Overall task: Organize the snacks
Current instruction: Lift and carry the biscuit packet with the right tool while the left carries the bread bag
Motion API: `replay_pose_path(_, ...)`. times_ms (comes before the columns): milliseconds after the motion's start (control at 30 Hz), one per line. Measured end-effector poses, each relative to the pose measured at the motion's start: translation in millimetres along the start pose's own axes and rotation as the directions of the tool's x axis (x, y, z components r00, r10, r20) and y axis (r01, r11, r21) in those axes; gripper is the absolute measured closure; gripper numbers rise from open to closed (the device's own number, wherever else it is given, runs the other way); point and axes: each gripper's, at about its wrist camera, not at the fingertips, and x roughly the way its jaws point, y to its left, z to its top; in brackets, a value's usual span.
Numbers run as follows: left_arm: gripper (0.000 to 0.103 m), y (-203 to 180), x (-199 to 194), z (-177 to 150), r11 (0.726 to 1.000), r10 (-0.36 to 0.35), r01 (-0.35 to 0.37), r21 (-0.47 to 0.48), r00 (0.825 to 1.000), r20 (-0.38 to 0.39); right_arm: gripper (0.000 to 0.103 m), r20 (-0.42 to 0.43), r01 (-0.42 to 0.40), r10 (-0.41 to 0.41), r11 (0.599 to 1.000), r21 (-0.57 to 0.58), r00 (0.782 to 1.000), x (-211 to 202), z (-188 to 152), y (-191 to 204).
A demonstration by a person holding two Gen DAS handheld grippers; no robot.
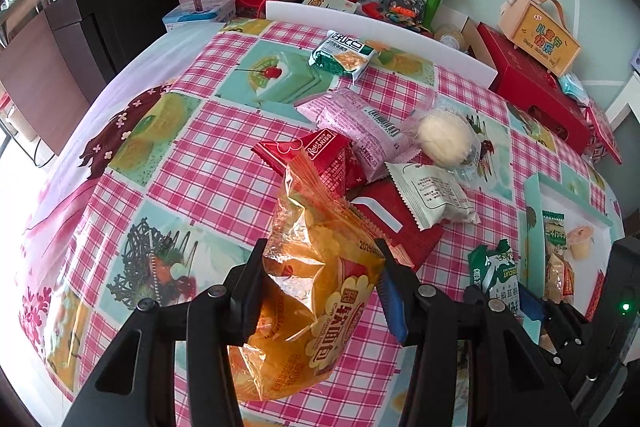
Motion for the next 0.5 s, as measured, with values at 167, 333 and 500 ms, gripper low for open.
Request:
replay_pose_path(167, 0.051, -3, 3, -1, 1.000, 0.000, 0.001, 0.010, 1.000, -0.011, 0.058, 0.003, 0.027, -0.027, 0.999, -0.026, 1.000, 3, -2, 3)
replay_pose_path(333, 0.051, -5, 2, -1, 1.000, 0.002, -0.002, 0.018, 1.000, -0.004, 0.060, 0.011, 0.035, -0.034, 0.999, -0.017, 0.999, 1, -2, 3)
replay_pose_path(500, 0.052, -6, -2, -1, 1.000, 0.005, -0.005, 0.022, 1.000, 0.007, 0.060, 0.035, 0.015, -0.015, 1.000, 0.003, 0.999, -8, 0, -1)
